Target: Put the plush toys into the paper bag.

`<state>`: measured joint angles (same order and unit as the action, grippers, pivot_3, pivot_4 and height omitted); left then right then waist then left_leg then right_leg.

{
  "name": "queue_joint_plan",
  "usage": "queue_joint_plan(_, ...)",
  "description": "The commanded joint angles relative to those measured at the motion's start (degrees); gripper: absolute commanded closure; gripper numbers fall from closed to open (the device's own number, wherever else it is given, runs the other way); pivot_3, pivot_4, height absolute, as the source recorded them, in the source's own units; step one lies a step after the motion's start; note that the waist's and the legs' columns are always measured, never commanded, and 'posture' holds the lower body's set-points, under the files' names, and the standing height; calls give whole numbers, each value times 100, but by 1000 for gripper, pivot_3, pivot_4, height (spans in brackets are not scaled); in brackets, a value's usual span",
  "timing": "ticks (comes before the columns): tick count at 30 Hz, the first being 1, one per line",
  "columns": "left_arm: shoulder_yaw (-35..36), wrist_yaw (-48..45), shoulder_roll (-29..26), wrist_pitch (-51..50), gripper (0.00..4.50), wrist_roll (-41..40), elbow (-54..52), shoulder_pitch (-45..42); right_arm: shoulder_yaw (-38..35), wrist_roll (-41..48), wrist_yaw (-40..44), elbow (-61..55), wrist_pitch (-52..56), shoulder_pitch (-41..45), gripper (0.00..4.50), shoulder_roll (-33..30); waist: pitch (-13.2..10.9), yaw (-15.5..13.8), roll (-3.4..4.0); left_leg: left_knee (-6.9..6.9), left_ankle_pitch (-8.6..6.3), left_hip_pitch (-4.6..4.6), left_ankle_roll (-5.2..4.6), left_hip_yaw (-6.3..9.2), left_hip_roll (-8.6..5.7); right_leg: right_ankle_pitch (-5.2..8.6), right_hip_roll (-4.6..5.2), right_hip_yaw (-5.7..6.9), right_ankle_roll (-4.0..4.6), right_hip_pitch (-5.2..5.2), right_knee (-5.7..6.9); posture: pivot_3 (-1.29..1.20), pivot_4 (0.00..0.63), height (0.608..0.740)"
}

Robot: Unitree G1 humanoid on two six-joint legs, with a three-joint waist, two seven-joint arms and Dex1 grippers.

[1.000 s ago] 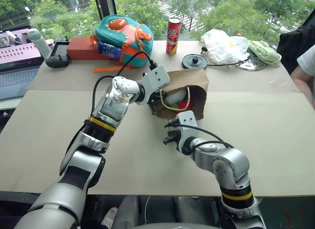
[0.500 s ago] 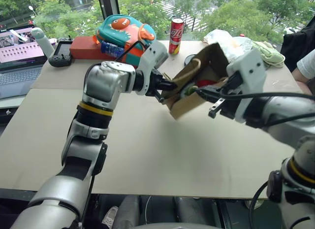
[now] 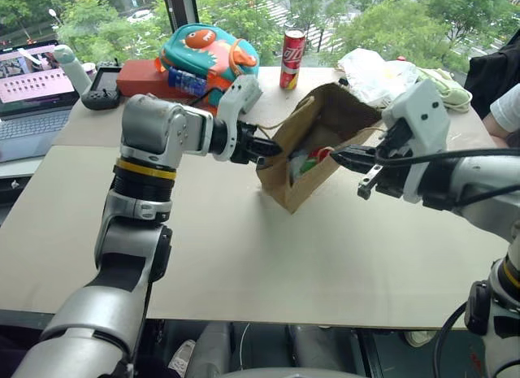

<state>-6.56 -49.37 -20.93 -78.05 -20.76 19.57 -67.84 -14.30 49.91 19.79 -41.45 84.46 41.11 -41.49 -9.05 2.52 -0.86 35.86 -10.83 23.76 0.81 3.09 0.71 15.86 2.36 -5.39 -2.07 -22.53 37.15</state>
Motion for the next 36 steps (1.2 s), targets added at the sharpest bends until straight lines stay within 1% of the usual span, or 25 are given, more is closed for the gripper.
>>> queue_joint_plan(1, -92, -357, -191, 101, 4500, -186, 337, -484, -178, -3, -131, -14, -107, 157, 4401, 68, 0, -2, 0, 0, 0, 1, 0, -1, -1, 0, 0, -1, 0, -1, -1, 0, 150, 739)
queue_joint_plan(3, -160, -511, -231, 225, 4500, -236, 379, -518, -141, -31, -186, -6, -99, 137, 4401, 122, 0, 1, 0, -1, 0, 2, 0, -3, -1, 0, 1, -1, 0, -1, -4, 0, 150, 739)
queue_joint_plan(5, -318, -626, -277, 646, 4500, -163, 238, -391, -47, -96, -298, -1, -112, 87, 4401, 227, 0, -2, 0, -6, 0, 1, 0, -4, -1, 0, 1, -1, 0, -2, -4, 0, 150, 739)
queue_joint_plan(8, -406, -731, -288, 994, 4500, -165, 102, -230, 68, -250, -488, 36, -161, -11, 4401, 395, 0, -10, 0, -7, 0, 4, 0, -3, 0, 0, 2, -1, 0, -5, -2, 0, 150, 739)
queue_joint_plan(10, -446, -719, -283, 1182, 3899, -132, 41, -144, 123, -401, -602, 77, -209, -65, 4500, 455, 0, -7, 0, -6, 0, 5, 0, -4, 0, 0, 2, -3, 1, -7, -3, 0, 150, 739)
queue_joint_plan(11, -372, -685, -241, 1181, 3743, -175, 69, -138, 121, -451, -646, 90, -235, -85, 4500, 493, 0, -9, 0, -5, 0, 5, 0, -5, 0, 0, 3, -3, 1, -7, -2, 0, 150, 739)
queue_joint_plan(13, -287, -673, -209, 1177, 3025, -247, 103, -153, 93, -521, -710, 110, -290, -103, 4500, 565, 0, -10, 0, -3, 0, 6, 0, -5, -1, 0, 3, -3, 1, -7, -1, 0, 150, 739)
queue_joint_plan(14, -274, -678, -213, 1191, 2675, -255, 128, -181, 54, -557, -740, 123, -342, -104, 3911, 615, 0, -9, 0, -2, 0, 7, 0, -5, -1, 0, 3, -4, 1, -8, -1, 0, 150, 739)
queue_joint_plan(16, -193, -689, -206, 1107, 2061, -326, 214, -279, -46, -566, -747, 139, -420, -86, 3411, 697, 0, -2, 0, -3, 0, 7, 0, -5, -1, 0, 3, -4, 1, -8, -1, 0, 150, 739)
queue_joint_plan(17, -149, -693, -200, 1062, 1642, -359, 255, -322, -88, -554, -751, 144, -445, -73, 3017, 732, 0, -2, 0, -3, 0, 6, 0, -5, -1, 0, 2, -3, 1, -8, -1, 0, 150, 739)
queue_joint_plan(18, -113, -708, -200, 1066, 1451, -382, 277, -353, -134, -535, -761, 151, -477, -55, 2829, 775, 0, -5, 0, -3, 0, 7, 0, -4, -1, 0, 2, -3, 1, -8, -1, 0, 150, 739)
queue_joint_plan(19, -95, -729, -204, 1087, 977, -394, 297, -374, -169, -515, -762, 156, -511, -40, 2318, 800, 0, -6, 0, -3, 0, 7, 0, -5, -1, 0, 3, -3, 1, -8, -1, 0, 150, 739)
queue_joint_plan(21, -63, -754, -217, 1125, 966, -405, 338, -398, -253, -467, -772, 153, -563, 1, 1684, 871, 0, -5, 1, -3, 0, 7, 0, -5, -2, 0, 3, -3, 1, -8, -2, 0, 150, 739)
queue_joint_plan(22, -42, -762, -231, 1117, 966, -417, 365, -407, -332, -411, -778, 144, -597, 47, 1291, 938, 0, -4, 0, -3, 0, 7, 0, -5, -2, 0, 3, -3, 1, -8, -1, 0, 150, 739)
queue_joint_plan(23, -22, -767, -243, 1116, 966, -427, 390, -415, -395, -369, -789, 141, -624, 93, 1038, 992, 0, -2, 0, -3, 0, 7, 0, -4, -2, 0, 3, -3, 1, -8, -1, 0, 150, 739)
queue_joint_plan(24, 24, -770, -248, 1116, 966, -453, 418, -424, -459, -338, -810, 140, -668, 148, 615, 1047, 0, 1, 1, -3, 0, 7, 0, -4, -1, 0, 3, -3, 1, -8, 0, 0, 150, 739)
queue_joint_plan(26, 104, -778, -278, 1139, 966, -484, 515, -449, -638, -233, -887, 162, -730, 307, 23, 1202, 0, 9, 1, -3, 0, 6, 0, -5, -1, 0, 3, -3, 1, -9, 1, 0, 150, 739)
queue_joint_plan(31, -31, -975, -549, 1468, 966, -397, 386, -262, -862, 61, -920, -17, -887, 455, 23, 1322, 1, 6, 1, -4, 0, 6, 0, -3, -1, 0, 2, -1, 1, -9, 2, 0, 150, 739)
queue_joint_plan(33, 103, -1051, -699, 1586, 966, -492, 191, -112, -1064, 423, -885, -188, -938, 396, 23, 1355, 1, 5, 1, -7, 0, 6, 0, -4, -1, 0, 3, -2, 1, -10, 2, 0, 150, 739)
queue_joint_plan(36, 560, -1053, -826, 1535, 966, -815, -158, 151, -1217, 836, -989, -313, -888, 244, 23, 1372, 1, 4, 1, -9, 0, 7, 0, -2, 1, -1, 3, -1, 2, -10, 6, 0, 150, 739)
